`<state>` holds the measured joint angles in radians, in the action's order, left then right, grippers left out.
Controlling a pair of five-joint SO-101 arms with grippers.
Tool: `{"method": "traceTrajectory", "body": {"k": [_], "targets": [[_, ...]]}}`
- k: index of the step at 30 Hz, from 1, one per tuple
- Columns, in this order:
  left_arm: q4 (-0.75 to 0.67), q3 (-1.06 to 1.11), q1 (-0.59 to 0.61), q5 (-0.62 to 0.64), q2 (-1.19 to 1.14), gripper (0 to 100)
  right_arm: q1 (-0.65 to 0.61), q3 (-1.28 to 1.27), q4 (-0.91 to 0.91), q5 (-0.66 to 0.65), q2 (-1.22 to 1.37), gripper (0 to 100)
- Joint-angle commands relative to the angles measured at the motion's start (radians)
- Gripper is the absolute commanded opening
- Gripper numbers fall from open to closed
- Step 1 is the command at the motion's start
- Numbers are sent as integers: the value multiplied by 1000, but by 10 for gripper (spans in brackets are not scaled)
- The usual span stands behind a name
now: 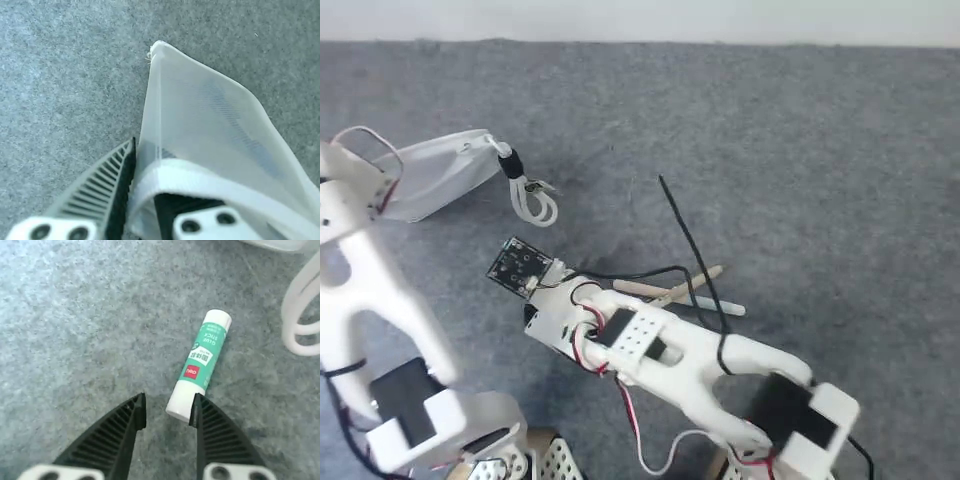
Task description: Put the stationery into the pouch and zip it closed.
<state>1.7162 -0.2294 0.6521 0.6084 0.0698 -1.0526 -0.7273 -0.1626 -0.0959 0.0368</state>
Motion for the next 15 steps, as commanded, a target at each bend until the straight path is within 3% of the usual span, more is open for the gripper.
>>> {"method": "traceTrajectory", "body": {"k": [1, 15], "targets": [[-21, -58, 9, 17, 18, 9, 1, 95, -4, -11, 24, 145], [-21, -58, 6, 15, 15, 9, 58, 206, -5, -14, 171, 145]]}}
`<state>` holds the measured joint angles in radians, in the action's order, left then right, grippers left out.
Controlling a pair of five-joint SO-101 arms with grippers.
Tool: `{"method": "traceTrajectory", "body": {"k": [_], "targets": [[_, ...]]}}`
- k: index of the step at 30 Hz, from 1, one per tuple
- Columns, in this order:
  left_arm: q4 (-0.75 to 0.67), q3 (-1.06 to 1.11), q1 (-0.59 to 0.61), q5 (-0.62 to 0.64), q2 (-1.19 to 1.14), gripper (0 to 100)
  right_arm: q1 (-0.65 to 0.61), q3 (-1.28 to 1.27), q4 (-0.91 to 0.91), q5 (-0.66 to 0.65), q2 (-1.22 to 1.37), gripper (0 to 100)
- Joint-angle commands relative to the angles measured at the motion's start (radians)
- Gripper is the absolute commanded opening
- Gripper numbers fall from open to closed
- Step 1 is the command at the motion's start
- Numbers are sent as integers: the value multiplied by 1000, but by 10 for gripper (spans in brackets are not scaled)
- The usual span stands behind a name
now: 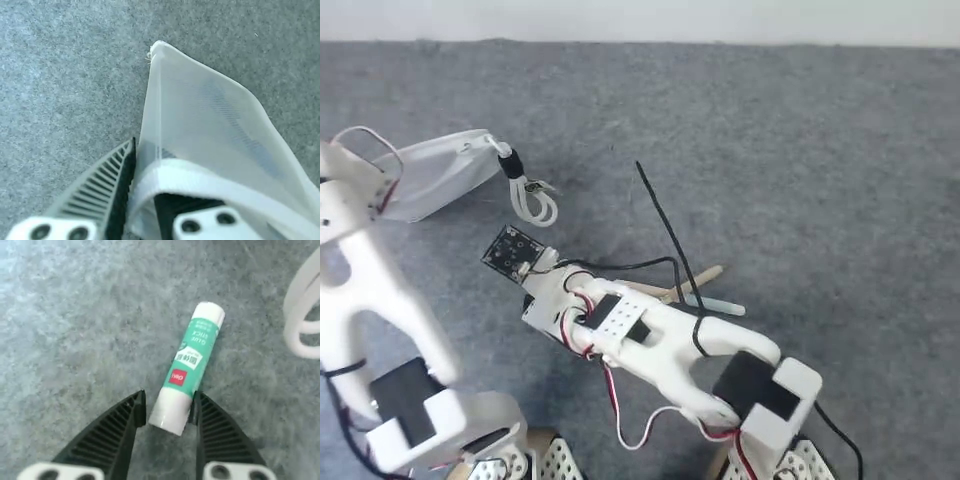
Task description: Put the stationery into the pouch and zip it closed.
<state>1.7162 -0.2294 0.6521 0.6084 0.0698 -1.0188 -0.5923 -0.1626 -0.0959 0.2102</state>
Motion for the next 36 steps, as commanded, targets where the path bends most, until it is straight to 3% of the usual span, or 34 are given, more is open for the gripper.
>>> {"method": "traceTrajectory", "body": {"k": [1, 10, 18, 23, 36], "targets": [[-21, -58, 6, 15, 15, 9, 31, 80, -8, -14, 10, 145], [-21, -58, 5, 15, 12, 9, 39, 261, -271, -12, 90, 140], [-21, -58, 5, 15, 12, 9, 41, 278, -306, -17, 96, 9], [-21, -58, 5, 15, 11, 9, 82, 278, -337, -18, 90, 6], [-21, -58, 6, 15, 11, 9, 128, 273, -812, -18, -262, 6]]}}
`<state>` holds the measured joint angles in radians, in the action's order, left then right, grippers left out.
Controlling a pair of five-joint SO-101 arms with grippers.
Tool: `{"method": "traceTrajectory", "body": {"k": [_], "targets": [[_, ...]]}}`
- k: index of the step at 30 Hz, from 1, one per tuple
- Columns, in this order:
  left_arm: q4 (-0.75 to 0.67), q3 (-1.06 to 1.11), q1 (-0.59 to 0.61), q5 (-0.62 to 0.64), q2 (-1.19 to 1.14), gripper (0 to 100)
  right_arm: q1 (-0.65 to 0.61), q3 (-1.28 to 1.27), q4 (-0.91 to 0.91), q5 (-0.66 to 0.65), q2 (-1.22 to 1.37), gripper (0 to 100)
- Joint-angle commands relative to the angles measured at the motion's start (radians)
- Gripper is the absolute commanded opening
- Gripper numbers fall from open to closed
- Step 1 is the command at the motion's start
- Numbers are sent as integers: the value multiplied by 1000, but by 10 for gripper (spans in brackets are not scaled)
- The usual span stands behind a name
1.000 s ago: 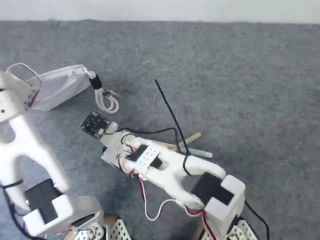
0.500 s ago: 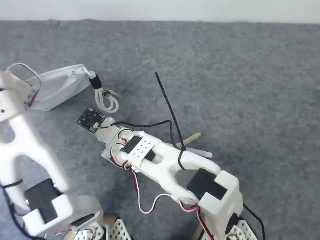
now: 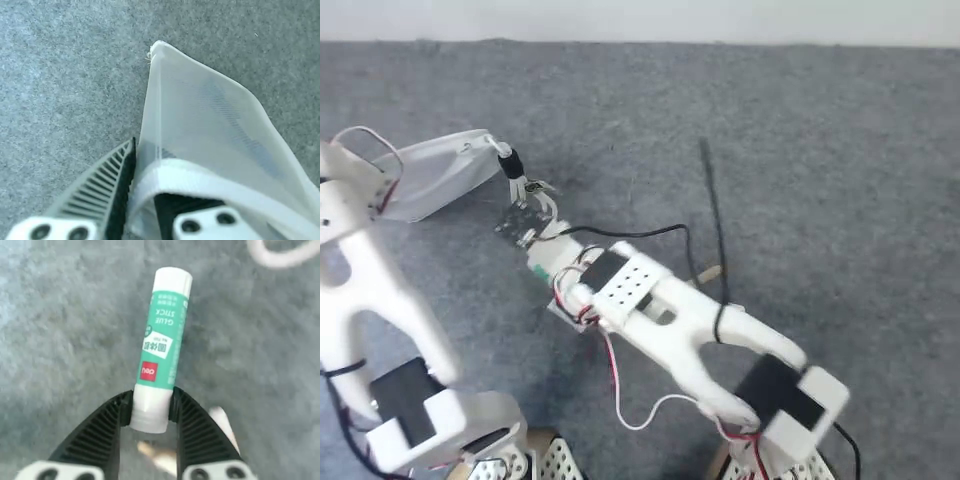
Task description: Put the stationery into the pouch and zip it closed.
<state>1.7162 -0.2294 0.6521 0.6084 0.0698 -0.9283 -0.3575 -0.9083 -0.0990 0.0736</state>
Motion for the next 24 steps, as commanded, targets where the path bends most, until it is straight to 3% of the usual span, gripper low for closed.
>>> {"method": "traceTrajectory", "body": {"k": [1, 7, 14, 24], "targets": [[-21, -58, 6, 15, 11, 9, 48, 38, -79, -15, -142, 6], [-21, -58, 6, 15, 11, 9, 148, 18, -102, -18, -226, 6], [-23, -58, 6, 15, 11, 9, 323, 46, -107, -178, -236, 11], [-35, -58, 8, 15, 11, 9, 357, 97, -111, -178, -79, 101]]}}
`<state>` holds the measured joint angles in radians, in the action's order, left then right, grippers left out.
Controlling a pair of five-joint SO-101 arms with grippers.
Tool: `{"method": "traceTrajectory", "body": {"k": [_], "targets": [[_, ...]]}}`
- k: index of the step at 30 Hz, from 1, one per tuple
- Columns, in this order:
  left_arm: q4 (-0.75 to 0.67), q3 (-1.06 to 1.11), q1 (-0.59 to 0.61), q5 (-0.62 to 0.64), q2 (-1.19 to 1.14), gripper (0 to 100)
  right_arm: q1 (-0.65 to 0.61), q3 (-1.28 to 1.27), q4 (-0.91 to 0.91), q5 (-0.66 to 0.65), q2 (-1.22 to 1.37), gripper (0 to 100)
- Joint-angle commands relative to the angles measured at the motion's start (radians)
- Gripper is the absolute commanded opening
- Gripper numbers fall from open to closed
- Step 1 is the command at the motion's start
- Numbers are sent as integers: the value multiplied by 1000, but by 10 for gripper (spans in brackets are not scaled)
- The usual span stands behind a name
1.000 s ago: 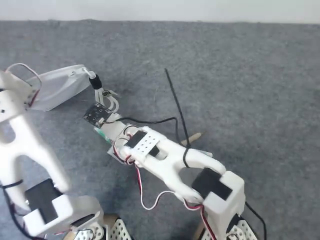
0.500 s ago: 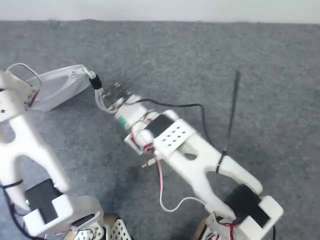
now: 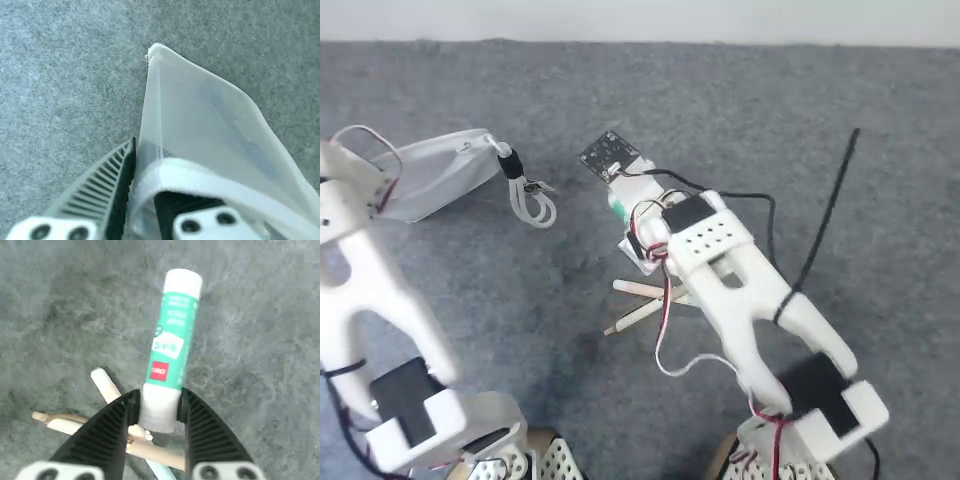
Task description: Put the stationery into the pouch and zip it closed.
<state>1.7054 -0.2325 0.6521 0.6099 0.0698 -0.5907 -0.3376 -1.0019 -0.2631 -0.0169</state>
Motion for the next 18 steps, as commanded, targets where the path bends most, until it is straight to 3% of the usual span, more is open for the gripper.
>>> {"method": "traceTrajectory", "body": {"k": [1, 13, 18], "targets": [[-25, -54, 8, 14, 11, 9, 19, 81, -18, -14, 21, 102], [-25, -54, 8, 14, 11, 9, 13, 120, -16, 104, 33, 110], [-25, -54, 8, 14, 11, 9, 12, 132, -79, 104, 35, 211]]}}
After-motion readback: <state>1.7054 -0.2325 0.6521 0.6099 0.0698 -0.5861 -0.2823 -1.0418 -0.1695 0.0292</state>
